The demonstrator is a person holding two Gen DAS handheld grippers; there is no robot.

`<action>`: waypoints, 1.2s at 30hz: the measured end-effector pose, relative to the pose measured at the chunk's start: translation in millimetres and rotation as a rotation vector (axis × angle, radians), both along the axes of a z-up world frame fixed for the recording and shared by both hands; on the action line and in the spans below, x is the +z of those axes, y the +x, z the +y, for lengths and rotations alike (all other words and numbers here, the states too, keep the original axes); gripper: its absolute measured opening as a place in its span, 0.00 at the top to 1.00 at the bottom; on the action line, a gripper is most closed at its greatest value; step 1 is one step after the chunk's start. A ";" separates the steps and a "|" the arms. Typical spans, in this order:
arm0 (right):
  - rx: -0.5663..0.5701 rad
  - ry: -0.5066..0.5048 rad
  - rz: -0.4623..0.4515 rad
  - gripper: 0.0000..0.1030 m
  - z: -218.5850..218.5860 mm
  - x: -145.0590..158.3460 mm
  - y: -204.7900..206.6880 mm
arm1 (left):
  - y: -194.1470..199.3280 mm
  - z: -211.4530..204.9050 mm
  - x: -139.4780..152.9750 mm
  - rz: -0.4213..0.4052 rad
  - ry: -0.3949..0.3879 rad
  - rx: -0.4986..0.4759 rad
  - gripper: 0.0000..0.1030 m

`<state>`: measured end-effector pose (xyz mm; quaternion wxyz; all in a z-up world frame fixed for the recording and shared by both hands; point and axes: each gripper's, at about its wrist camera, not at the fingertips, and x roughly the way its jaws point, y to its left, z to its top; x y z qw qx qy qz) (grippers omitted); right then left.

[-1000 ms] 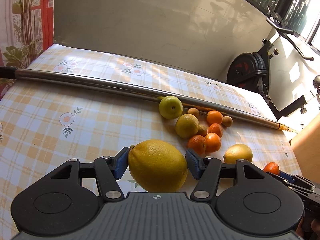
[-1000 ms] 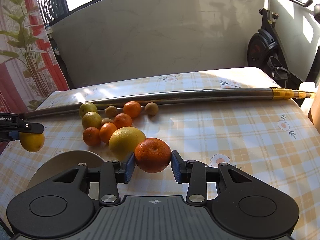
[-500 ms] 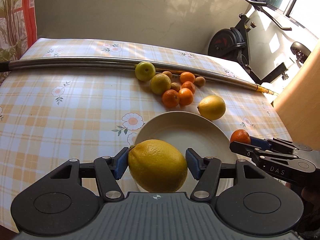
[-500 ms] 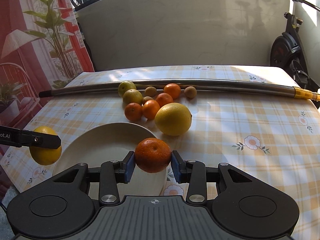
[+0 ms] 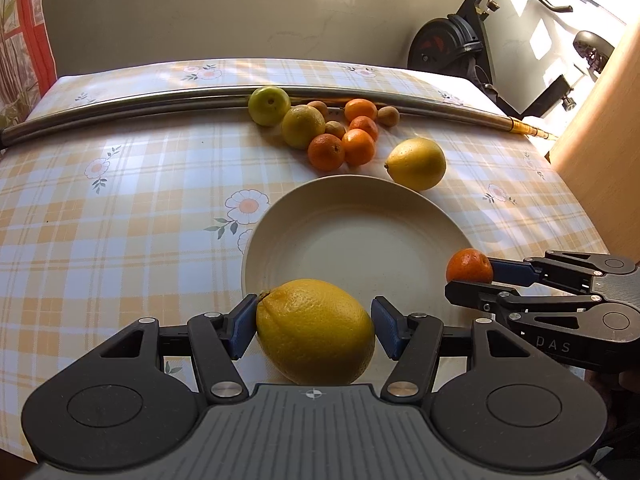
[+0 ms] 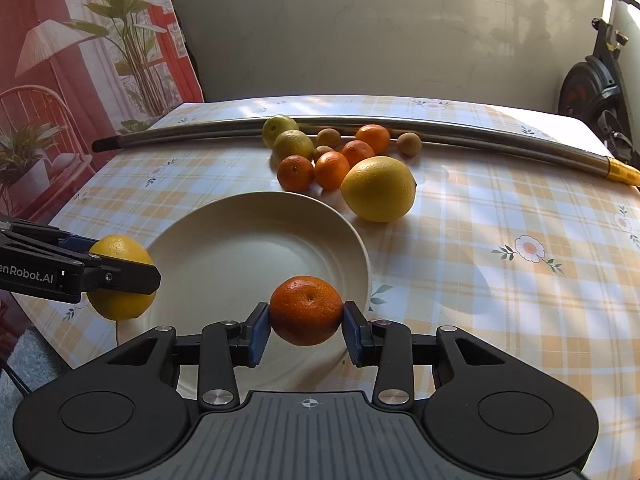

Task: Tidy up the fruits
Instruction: 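Carry the lemon onto the white plate and open the left gripper, then lower the tangerine onto the white plate and open the right gripper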

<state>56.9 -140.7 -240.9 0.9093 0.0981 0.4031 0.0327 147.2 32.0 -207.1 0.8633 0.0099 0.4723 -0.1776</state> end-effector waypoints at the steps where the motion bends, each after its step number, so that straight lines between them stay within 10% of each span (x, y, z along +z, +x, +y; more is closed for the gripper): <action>1: 0.001 0.000 0.001 0.65 0.8 -0.2 -0.4 | 0.2 -1.3 -1.2 0.004 0.005 -0.005 0.38; 36: 0.038 0.007 0.005 0.55 6.2 -2.2 -2.7 | -27.8 3.3 9.7 -0.108 0.000 0.200 0.32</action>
